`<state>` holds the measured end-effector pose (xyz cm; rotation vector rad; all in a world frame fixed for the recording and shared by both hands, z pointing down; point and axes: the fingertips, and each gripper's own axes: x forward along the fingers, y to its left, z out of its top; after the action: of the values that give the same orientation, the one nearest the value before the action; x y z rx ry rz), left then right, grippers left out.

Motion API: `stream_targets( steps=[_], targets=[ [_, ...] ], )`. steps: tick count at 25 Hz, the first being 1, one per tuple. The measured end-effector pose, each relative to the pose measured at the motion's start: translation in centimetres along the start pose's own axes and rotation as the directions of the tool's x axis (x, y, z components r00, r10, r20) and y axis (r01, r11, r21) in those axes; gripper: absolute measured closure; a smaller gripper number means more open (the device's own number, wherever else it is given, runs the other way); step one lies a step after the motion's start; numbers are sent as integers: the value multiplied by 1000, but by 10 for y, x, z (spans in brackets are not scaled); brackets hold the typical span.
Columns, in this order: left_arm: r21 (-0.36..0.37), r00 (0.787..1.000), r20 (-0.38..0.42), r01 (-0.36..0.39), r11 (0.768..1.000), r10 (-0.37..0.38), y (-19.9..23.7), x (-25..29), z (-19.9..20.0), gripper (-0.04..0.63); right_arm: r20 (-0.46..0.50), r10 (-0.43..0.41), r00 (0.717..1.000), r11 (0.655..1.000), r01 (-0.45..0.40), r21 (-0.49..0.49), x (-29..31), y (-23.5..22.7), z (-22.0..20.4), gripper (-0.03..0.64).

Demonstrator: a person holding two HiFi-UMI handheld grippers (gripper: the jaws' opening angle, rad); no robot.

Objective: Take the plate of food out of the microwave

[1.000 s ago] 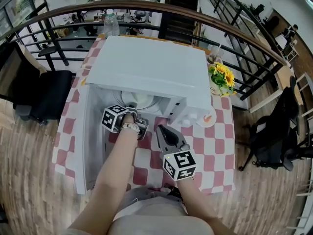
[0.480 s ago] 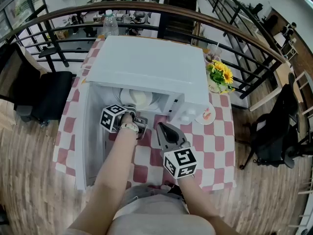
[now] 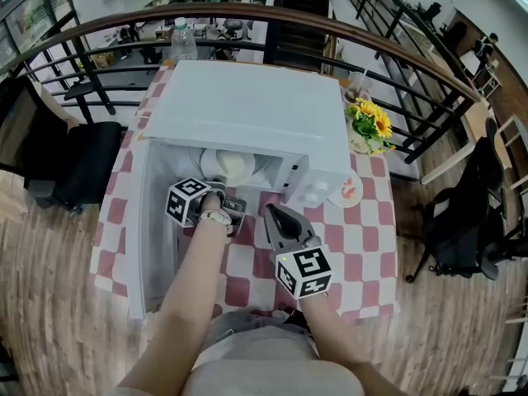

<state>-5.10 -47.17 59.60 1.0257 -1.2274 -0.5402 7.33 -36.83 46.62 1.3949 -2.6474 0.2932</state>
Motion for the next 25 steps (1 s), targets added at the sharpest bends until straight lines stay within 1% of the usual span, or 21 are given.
stream_targets(
  steps=[4, 6, 12, 17, 22, 25],
  targets=[
    [18, 996, 16, 93, 996, -93, -8, -2, 0, 581, 0, -7, 1000, 1000, 7, 4, 2, -2, -1, 591],
    [21, 992, 25, 120, 993, -120, -8, -3, 0, 583, -1, -6, 1000, 1000, 6, 2, 2, -1, -2, 591],
    [36, 985, 36, 170, 985, -172, -11, -10, -3, 583, 1, -6, 1000, 1000, 6, 2, 0, -1, 0, 591],
    [46, 970, 74, 230, 972, -233, -22, -22, -3, 583, 12, -6, 1000, 1000, 6, -3, -2, 0, 2, 591],
    [43, 954, 122, 271, 962, -275, -22, -37, -6, 583, 21, 2, 1000, 1000, -2, -9, -4, 4, 5, 592],
    [58, 947, 132, 287, 956, -292, -24, -46, -8, 583, 32, 12, 999, 1000, -12, -11, -6, 7, 8, 592]
  ],
)
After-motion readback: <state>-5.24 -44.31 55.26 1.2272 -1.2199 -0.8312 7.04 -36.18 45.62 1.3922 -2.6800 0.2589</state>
